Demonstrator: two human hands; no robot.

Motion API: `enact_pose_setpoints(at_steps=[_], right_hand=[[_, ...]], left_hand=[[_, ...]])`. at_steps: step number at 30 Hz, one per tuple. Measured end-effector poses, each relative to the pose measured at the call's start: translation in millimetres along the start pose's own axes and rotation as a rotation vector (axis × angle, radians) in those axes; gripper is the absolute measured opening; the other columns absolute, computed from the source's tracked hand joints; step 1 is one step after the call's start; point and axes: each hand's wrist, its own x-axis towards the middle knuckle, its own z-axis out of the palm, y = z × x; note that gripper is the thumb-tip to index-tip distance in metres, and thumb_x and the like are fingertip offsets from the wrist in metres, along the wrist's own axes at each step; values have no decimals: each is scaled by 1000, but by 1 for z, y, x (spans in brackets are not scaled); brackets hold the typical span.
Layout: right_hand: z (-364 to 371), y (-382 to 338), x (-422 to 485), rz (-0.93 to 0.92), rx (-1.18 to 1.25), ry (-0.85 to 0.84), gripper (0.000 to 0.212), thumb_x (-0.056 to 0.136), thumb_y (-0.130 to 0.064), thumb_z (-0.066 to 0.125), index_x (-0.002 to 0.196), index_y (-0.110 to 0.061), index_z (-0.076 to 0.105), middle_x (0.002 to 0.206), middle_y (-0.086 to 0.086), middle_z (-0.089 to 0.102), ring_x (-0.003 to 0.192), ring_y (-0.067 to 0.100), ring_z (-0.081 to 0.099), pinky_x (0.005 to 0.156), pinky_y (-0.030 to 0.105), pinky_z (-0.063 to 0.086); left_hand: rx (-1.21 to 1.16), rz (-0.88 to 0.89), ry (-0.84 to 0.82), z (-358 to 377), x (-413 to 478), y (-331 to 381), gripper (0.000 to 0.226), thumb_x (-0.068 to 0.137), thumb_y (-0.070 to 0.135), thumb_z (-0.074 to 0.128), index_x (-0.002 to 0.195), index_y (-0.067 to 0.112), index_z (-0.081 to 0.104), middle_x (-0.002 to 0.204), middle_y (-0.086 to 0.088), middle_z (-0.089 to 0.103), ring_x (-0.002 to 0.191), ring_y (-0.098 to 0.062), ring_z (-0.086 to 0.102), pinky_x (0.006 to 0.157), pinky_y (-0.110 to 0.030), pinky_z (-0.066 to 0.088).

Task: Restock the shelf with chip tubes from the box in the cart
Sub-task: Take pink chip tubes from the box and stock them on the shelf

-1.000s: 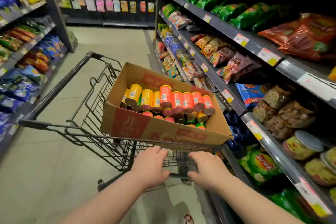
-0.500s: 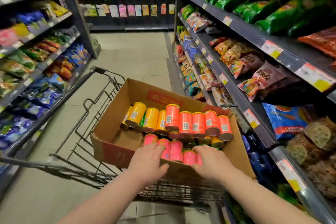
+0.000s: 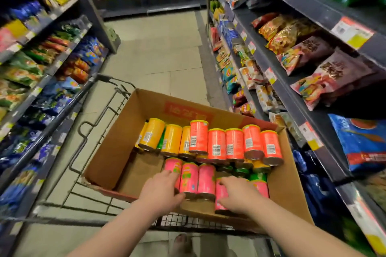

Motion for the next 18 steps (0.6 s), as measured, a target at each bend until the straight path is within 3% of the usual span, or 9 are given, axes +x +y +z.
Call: enact_pose_setpoints(at_steps=[12, 18], right_hand=[[28, -37, 81, 128, 86, -131, 53, 89, -37, 55, 135, -16, 42, 134, 11, 49, 123, 32, 49, 97, 38, 44], [57, -50, 121, 232, 262, -192, 45, 85, -32, 56, 127, -17, 49, 130, 11, 55, 118, 30, 54, 95, 35, 47]], left_hand=[[111, 61, -266, 5, 94, -44, 65, 86, 53, 51, 143, 25, 33, 138, -3, 44, 126, -24, 46, 101, -36, 40], [20, -22, -453, 30, 129, -71, 56, 86, 49, 55, 131, 18, 42, 132, -5, 51, 121, -24, 52, 96, -32, 42]])
